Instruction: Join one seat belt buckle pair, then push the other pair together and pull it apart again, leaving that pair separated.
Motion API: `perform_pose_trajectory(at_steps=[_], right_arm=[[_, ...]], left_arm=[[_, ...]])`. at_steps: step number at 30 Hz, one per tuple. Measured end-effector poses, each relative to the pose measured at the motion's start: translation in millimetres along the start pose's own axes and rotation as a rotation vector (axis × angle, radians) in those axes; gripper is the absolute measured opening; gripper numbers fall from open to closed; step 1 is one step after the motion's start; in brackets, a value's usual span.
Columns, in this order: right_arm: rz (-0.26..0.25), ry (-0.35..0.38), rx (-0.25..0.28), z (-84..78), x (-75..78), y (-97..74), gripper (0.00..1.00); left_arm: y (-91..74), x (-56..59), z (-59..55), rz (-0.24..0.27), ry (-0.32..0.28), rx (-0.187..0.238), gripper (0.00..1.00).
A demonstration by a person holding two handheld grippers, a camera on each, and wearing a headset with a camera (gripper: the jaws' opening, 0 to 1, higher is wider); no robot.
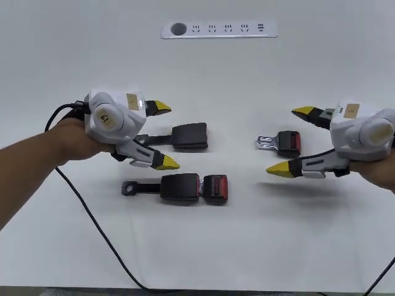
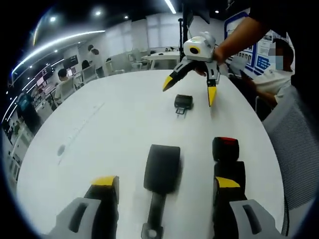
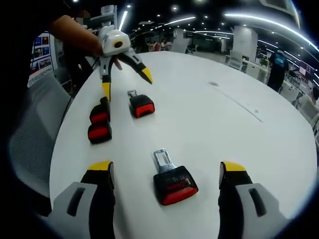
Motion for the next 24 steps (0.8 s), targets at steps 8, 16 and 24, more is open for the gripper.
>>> perform_pose_trajectory(at_steps=[8,16,24], right_arm=[[0.045,0.013,-0.044,-15.4,9.5,0.6,0.87],[0.101,0.011,-0.087,-21.3,7.0,2.6,0.80],[0.130,-0.030,-0.087,-15.7,6.7,4.2,0.62]], left_arm=[[16.6,-5.6,-8.5,-0.027,-0.007,-0.014,0.85],[31.4,-11.0,-16.7,-0.062,-0.022,-0.028,0.76],[39.0,-14.1,-9.4,-0.078,-0.008,-0.003,0.62]])
Point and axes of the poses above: the centre of the closed fingertips' face, and the gripper's own axes: y roughly forward along the fingers, x roughly to its right, z roughly out of its top, the point moved 9 cm from there along -y, roughly backward along the fingers, and after that the axes turned 2 degrees about y, right-handed, at the moved point
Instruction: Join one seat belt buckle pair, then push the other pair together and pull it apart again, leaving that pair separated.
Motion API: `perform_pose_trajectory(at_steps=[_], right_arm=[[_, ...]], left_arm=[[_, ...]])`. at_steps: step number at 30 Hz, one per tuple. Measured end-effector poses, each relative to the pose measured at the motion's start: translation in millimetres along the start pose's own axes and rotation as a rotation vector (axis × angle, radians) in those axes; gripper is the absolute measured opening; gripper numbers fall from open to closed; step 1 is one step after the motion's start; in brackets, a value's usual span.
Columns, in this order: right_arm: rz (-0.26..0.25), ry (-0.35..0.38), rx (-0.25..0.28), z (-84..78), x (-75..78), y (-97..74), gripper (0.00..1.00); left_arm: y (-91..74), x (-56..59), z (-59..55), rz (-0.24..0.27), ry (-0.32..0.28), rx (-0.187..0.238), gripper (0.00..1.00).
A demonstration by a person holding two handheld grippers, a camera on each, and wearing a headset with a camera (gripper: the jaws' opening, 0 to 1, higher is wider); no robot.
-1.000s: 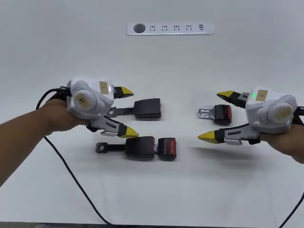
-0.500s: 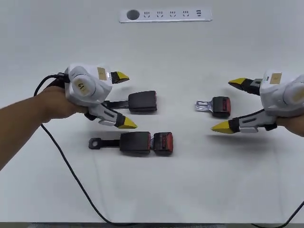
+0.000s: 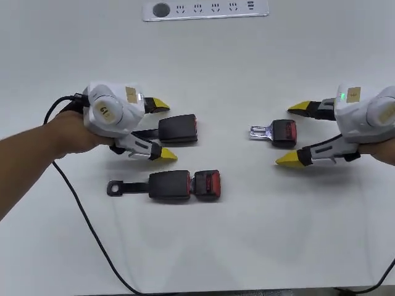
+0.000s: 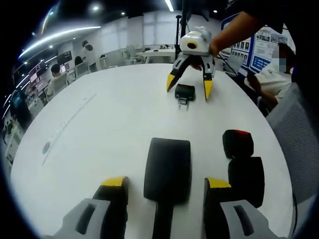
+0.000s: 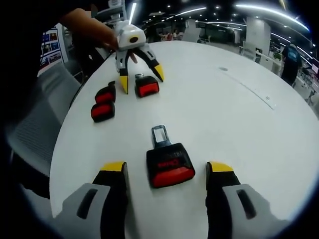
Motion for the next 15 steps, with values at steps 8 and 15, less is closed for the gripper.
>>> perform_pose_trajectory(at_steps=[8,15], right_arm=[[0.010,-0.037,-0.004,-4.9,5.6,2.1,0.49],[0.019,-0.074,-0.011,-3.6,7.5,3.1,0.36]], left_arm=[[-3.5,-0.3,5.7,-0.029,0.036,0.017,0.43],[-4.4,-1.6,-1.2,-0.043,0.052,0.025,0.35]])
Point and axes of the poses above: the centre of the closed fingertips' face, and the gripper's own axes: y roughly forward along the fingers, x roughly to its right, z roughly out of its top, the point moved 9 cm from there along -y, roughly backward along the fingers, and after that the axes turned 2 degrees about y, right-handed, at the moved point
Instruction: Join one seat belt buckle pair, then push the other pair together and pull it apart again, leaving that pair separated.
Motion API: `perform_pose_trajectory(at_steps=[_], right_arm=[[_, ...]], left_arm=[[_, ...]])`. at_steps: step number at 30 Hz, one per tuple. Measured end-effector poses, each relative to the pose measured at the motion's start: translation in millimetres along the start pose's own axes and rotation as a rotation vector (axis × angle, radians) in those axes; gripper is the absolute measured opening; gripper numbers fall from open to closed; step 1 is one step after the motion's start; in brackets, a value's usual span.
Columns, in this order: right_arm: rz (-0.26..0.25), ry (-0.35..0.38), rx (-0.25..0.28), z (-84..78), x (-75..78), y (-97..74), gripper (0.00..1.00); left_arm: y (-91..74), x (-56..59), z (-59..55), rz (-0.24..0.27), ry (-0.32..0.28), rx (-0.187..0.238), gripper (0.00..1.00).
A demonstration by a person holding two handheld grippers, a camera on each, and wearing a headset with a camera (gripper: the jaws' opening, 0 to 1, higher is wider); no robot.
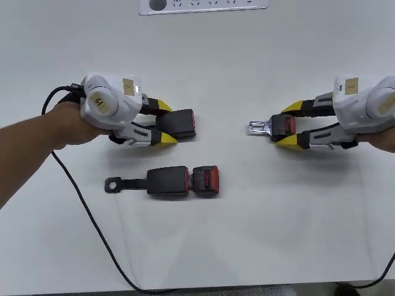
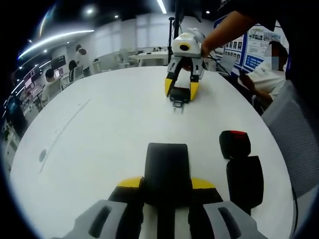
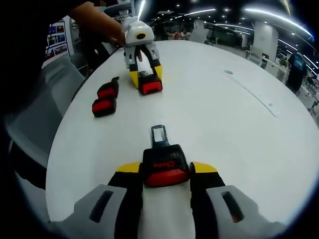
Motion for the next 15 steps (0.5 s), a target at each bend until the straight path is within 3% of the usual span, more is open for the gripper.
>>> perform_pose_trajectory(at_steps=[15], right_arm=[[0.026,-0.003,-0.033,3.4,-0.3,0.4,0.34]], left_arm=[[-1.9,2.6,-6.0,-0.054,0.040,-0.027,0.34]])
Point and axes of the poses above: the centre of the closed fingertips' face, and the gripper's own axes: y roughly forward along the fingers, x roughly to its right, z roughly out of its top, the point moved 9 cm from there along -y, roughly backward along the fingers, and after that the axes turned 2 degrees about y, right-handed, at the moved point
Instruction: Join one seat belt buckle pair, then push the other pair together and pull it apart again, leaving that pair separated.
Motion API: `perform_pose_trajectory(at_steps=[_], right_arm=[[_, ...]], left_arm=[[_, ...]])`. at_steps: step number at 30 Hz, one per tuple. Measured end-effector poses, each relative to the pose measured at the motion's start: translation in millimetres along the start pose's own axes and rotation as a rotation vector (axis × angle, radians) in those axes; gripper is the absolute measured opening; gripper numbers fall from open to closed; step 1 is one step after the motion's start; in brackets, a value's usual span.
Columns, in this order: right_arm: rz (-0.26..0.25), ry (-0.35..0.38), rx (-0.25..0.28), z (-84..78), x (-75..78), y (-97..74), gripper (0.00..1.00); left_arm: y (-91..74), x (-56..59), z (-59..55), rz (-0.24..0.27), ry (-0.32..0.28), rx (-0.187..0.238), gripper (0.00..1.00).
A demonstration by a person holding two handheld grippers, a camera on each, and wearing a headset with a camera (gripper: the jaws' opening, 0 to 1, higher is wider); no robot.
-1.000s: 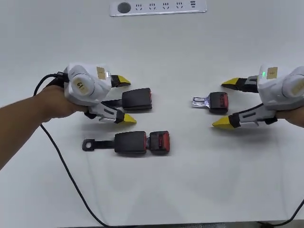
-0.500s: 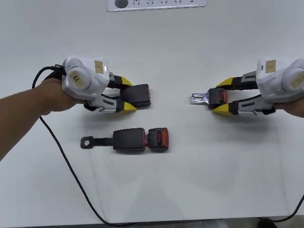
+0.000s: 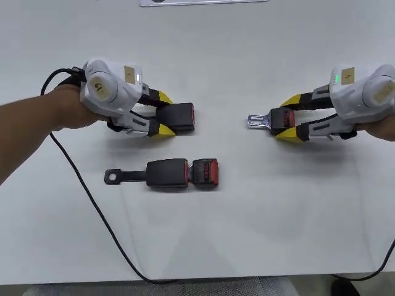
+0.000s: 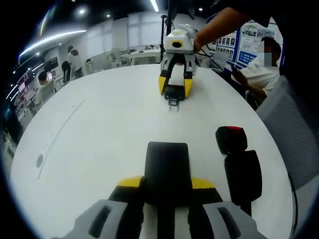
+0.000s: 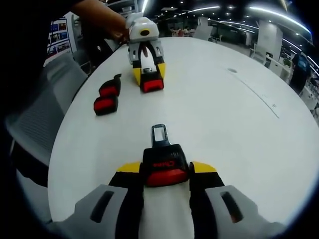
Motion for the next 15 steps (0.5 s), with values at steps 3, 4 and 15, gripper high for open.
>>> perform_pose_trajectory(at_steps=[3,4,15], right_arm=[[0.002,-0.007,-0.003,4.1,-2.4,2.8,0.34],[0.001,-0.009,-0.003,5.7,-2.4,4.4,0.34],[0.006,-0.019,0.000,17.8,-2.8,22.2,0.34]], left_arm=[[0.1,0.8,-0.3,-0.002,0.002,-0.004,0.34],[0.9,-0.6,0.2,-0.003,0.003,-0.006,0.34],[2.8,-4.5,-1.2,-0.012,0.001,-0.011,0.34]])
Point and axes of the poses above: the centre of the closed fingertips' face, and the gripper's own axes: y roughly forward along the fingers, x roughly to its right, z roughly out of its top, the point moved 9 cm from there along -y, roughly backward along the fingers, and after that the axes turned 2 degrees about y, right-handed, at the moved point
